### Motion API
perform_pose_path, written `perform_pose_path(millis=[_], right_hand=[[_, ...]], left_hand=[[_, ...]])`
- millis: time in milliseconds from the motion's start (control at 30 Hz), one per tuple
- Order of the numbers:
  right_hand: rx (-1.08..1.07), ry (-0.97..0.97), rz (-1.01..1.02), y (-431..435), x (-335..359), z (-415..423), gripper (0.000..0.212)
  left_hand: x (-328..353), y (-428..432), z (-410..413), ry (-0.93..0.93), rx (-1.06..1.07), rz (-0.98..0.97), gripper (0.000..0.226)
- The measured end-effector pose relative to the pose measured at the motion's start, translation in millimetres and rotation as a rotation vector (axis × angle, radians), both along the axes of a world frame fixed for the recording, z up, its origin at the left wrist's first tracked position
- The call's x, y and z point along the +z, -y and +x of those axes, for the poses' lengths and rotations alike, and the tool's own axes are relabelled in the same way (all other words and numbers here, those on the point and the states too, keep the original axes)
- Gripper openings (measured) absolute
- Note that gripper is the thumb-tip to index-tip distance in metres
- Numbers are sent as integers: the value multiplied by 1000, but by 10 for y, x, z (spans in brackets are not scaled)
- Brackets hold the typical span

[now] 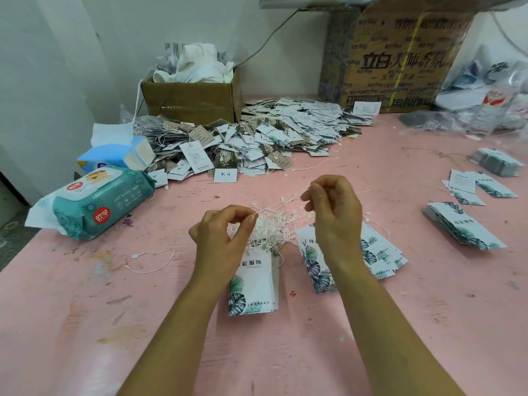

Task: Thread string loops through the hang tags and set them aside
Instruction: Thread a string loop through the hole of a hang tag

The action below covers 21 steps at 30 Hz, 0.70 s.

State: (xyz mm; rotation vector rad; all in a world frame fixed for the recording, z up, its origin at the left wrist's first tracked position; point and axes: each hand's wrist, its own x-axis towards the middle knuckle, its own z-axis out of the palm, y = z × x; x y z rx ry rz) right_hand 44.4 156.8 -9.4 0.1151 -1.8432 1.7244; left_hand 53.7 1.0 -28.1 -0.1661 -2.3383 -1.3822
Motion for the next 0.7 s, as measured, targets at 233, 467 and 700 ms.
perform_pose_path(millis=[233,467,700], right_hand=[[-223,56,-191,-209,-50,-61,27],[-152,374,110,-311,-118,-70,26],[477,204,422,-4,-118,86,62]], left_hand=[[-8,-1,-15,-14,114,-54,17],[33,17,-9,53,13,69,20],[49,-53,48,-11,-171,10,22]])
